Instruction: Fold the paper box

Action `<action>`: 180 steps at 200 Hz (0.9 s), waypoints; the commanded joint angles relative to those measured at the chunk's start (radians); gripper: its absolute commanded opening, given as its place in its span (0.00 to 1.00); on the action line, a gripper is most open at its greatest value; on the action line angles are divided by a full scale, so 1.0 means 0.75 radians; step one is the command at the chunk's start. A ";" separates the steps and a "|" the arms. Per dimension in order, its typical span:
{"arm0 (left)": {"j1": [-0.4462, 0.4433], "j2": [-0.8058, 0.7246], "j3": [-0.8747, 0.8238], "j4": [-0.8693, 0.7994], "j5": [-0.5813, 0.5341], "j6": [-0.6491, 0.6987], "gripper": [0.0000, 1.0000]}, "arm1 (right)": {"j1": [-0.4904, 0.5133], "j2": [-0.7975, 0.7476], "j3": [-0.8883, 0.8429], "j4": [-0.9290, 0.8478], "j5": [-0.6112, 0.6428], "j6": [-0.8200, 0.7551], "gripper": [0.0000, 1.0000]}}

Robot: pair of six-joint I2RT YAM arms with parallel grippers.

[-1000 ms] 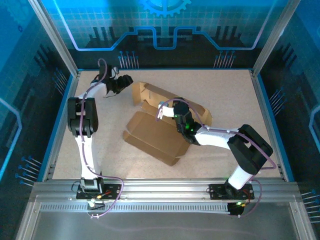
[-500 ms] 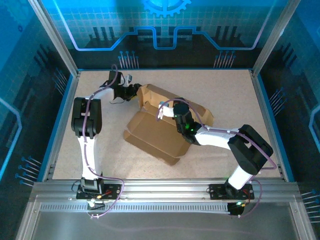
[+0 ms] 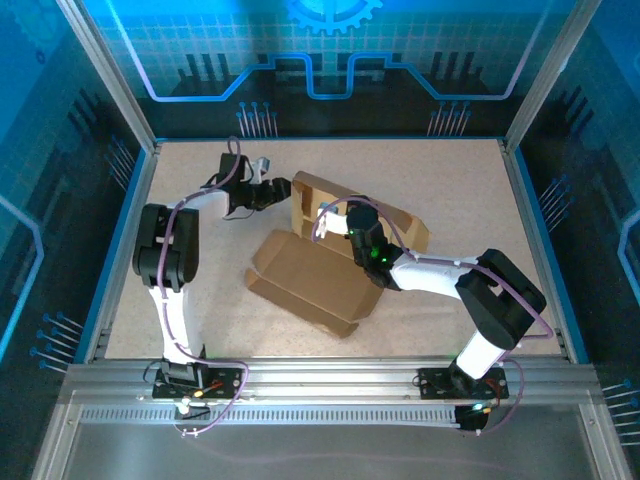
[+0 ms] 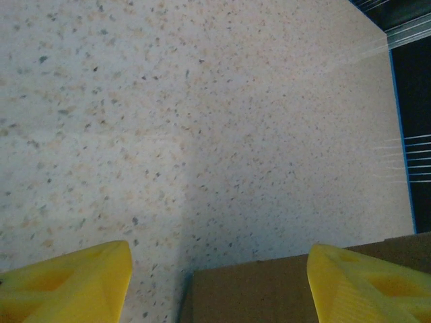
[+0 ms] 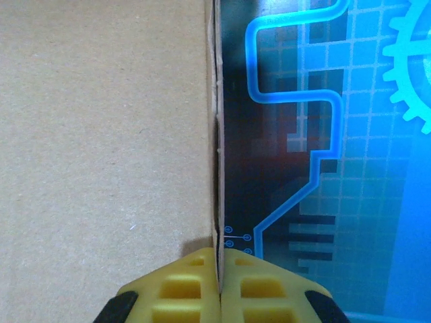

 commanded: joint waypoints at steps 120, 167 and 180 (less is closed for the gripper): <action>-0.037 -0.198 -0.456 0.566 0.073 0.092 0.73 | 0.021 0.096 -0.033 0.252 0.000 -0.163 0.00; -0.047 -0.233 -0.465 0.498 0.066 0.186 0.74 | 0.039 0.120 -0.069 0.354 0.002 -0.250 0.00; -0.048 -0.248 -0.484 0.501 0.063 0.204 0.75 | 0.039 0.122 -0.083 0.368 0.001 -0.270 0.00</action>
